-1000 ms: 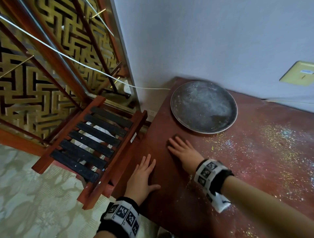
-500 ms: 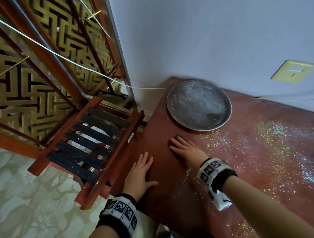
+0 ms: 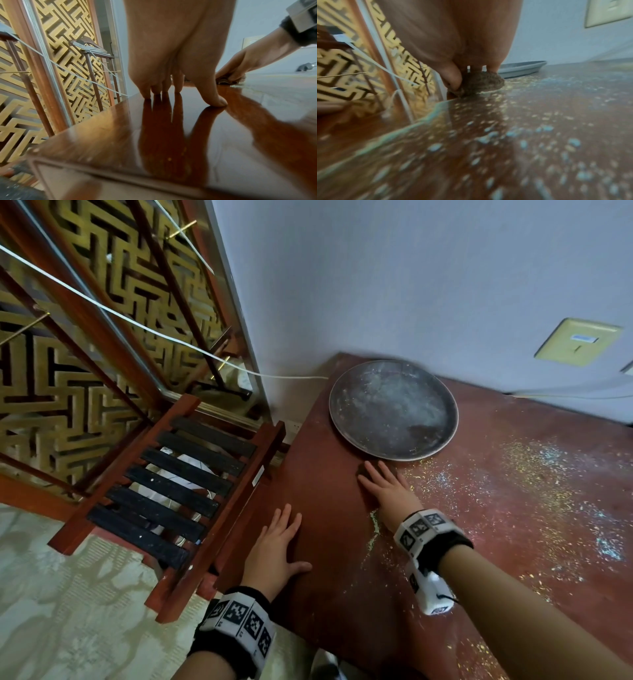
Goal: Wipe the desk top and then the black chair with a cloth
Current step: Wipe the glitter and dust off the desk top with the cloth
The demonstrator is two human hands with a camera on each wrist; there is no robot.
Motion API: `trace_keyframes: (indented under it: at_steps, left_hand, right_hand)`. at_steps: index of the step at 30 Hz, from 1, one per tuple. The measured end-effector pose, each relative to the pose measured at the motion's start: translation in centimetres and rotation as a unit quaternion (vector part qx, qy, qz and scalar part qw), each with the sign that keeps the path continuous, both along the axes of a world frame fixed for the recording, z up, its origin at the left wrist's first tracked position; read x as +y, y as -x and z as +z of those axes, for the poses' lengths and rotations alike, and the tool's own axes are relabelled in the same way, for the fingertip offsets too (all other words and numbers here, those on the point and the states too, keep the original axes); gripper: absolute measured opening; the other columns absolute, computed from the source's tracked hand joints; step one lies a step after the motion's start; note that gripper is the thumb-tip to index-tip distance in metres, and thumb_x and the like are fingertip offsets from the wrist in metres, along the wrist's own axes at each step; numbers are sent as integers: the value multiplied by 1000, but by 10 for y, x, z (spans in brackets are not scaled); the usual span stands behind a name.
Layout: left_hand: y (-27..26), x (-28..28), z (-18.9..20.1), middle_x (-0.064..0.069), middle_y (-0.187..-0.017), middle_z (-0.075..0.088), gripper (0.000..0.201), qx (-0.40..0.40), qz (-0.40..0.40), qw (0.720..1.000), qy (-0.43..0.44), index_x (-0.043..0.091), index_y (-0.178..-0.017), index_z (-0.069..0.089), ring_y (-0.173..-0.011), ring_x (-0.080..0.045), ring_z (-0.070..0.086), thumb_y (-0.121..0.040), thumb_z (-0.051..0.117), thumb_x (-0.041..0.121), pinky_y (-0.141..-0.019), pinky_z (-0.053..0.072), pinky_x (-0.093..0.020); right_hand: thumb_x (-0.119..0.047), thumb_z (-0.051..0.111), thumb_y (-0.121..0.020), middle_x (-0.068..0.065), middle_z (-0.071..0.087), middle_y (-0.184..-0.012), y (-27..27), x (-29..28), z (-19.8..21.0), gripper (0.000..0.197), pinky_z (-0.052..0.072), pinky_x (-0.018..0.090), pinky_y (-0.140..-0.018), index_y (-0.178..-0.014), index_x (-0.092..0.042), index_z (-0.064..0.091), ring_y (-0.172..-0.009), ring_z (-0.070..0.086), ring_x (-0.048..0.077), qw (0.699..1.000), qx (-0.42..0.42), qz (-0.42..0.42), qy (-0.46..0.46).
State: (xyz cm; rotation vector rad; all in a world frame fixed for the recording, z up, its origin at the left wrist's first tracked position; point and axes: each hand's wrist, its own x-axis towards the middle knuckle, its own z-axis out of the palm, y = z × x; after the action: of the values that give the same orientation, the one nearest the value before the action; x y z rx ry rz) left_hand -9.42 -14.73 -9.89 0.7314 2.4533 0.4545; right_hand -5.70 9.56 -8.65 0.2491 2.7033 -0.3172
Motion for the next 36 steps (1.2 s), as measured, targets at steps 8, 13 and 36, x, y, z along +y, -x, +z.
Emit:
trace_keyframes:
  at_steps: [8,13,36]
  left_hand:
    - [-1,1,2,8,-157,-12,93,-2,4,1000,7,28,-150,7,-143,-8,-12,-82,68,38,-116,-2,-28]
    - [-1,0,2,7,-157,-12,93,-3,4,1000,4,28,-150,7,-143,-8,-13,-82,68,38,-116,-2,-28]
    - [-6,-15,5,8,-157,-9,66,-27,-26,999,-14,34,-145,28,-145,-11,-9,-89,62,24,-116,-1,-28]
  right_hand:
    - [4,38,-90,-8,-10,-157,-4,24,-5,75,-1,39,-119,-149,-31,9,-145,-10,15,1000,12,-9,1]
    - [9,37,-87,-10,-14,-155,-18,-2,-5,80,-2,41,-118,-150,-29,6,-144,-14,16,995,1,96,8]
    - [8,44,-87,-14,-20,-142,-47,-1,-5,80,-2,41,-117,-149,-28,8,-140,-17,11,993,1,117,11]
